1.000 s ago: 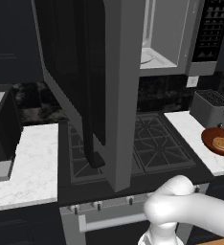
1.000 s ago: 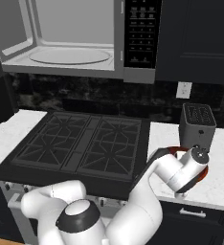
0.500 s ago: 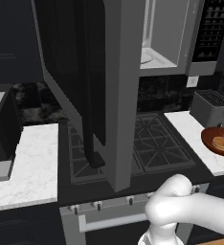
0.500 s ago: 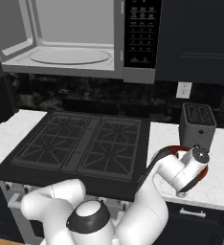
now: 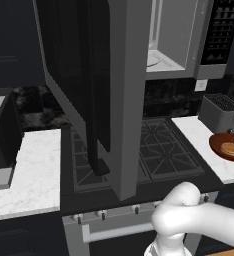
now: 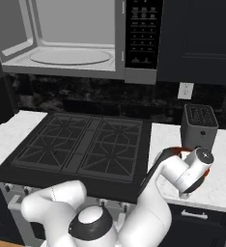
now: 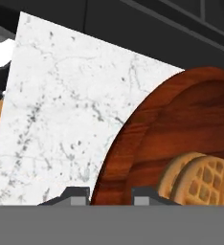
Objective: Open the microwave, place the bowl with waffle inside the microwave, then close the microwave door and turn it on.
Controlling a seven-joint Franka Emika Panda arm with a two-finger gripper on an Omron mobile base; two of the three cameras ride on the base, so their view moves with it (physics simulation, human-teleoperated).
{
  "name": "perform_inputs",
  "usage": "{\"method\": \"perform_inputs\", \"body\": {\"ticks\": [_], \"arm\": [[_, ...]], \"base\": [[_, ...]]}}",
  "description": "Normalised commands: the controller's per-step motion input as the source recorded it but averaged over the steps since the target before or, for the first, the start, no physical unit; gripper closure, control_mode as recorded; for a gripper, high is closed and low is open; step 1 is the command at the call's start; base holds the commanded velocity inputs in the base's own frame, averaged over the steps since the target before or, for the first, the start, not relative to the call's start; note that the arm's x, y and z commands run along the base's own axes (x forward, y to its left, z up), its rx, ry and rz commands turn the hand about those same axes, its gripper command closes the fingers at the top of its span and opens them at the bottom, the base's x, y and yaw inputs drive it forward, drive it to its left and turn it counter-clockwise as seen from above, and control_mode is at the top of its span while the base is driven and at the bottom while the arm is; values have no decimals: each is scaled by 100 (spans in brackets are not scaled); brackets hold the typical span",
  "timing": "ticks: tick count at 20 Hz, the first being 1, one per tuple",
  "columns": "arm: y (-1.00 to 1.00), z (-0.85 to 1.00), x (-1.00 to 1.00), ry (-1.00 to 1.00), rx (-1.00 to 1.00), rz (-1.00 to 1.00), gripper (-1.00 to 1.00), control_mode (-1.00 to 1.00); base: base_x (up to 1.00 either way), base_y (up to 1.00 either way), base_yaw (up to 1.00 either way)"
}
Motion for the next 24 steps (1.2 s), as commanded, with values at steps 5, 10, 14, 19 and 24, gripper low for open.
{"method": "perform_inputs", "body": {"ticks": [5,10,14,19,24], "arm": [[0,53,-68,-27,0,0,100,-100],[3,77,-87,-40,-1,0,100,-100],[30,87,-75,-21,-13,12,100,-100],[39,89,-74,-5,-18,16,100,-100],[60,69,-62,0,-17,21,100,-100]], "base": [[0,0,0],[0,0,0],[0,0,0],[0,0,0],[0,0,0]]}}
